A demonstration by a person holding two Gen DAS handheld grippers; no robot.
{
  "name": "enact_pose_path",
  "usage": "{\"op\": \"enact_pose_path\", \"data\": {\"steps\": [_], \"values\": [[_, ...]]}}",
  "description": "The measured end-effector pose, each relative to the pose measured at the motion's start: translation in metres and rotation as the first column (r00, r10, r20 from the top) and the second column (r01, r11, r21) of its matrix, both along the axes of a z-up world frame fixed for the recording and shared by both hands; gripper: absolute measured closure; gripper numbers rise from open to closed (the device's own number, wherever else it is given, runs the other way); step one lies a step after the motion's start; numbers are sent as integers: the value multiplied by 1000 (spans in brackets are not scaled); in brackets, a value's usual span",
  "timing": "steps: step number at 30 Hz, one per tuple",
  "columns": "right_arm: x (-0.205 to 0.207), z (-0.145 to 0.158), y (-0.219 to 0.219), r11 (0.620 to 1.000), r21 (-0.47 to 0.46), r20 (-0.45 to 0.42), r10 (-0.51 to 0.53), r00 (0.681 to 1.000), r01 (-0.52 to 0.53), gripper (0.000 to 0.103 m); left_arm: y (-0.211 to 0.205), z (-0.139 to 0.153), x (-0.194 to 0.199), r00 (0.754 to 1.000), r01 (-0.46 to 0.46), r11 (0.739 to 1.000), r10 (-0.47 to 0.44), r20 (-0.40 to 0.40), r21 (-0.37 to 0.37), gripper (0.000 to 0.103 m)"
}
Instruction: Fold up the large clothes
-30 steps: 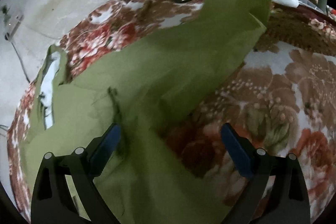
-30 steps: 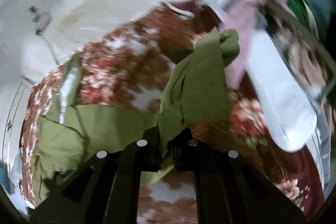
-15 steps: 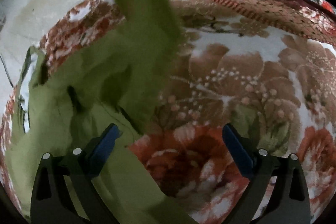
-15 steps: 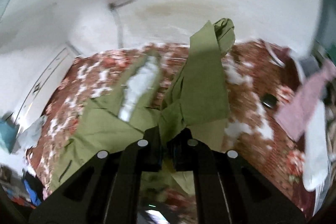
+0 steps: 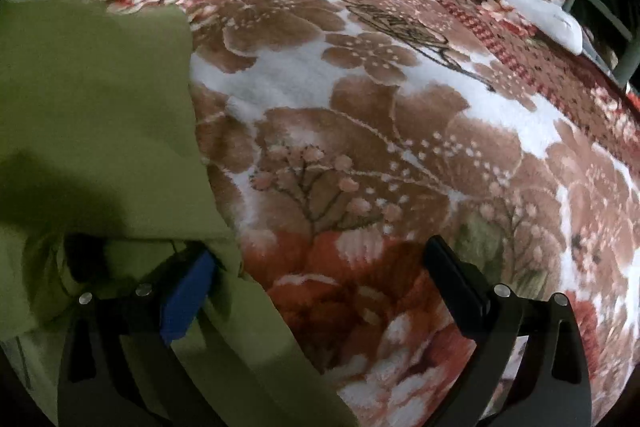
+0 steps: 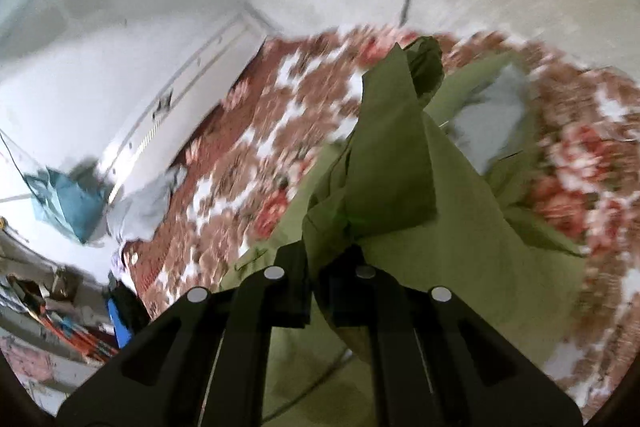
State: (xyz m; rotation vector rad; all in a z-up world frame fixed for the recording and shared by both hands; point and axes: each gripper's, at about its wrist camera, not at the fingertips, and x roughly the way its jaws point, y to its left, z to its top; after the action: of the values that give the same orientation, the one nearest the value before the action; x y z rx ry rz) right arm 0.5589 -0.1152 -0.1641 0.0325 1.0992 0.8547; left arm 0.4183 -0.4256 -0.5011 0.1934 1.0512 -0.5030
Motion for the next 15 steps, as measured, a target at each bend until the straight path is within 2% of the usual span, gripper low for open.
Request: {"op": "enact_pose_path", "data": {"steps": [4, 7, 10, 15], "values": [[-10, -79, 88, 993, -100, -31, 56, 998, -59, 97, 3, 1, 3, 1000, -16, 999, 15, -23, -39, 5], [-12, -151, 138, 982, -170, -84, 66, 994, -79, 97, 2, 5, 6, 998, 30, 999, -31, -63, -10, 5], [-15, -209, 172, 966, -242, -119, 59, 991, -87, 97, 10, 8, 9, 995, 39, 999, -42, -93, -35, 5], [-13, -271, 208, 932, -350, -152, 44, 987, -95, 97, 25, 12, 0, 994, 71, 997, -74, -82, -40, 5]]}}
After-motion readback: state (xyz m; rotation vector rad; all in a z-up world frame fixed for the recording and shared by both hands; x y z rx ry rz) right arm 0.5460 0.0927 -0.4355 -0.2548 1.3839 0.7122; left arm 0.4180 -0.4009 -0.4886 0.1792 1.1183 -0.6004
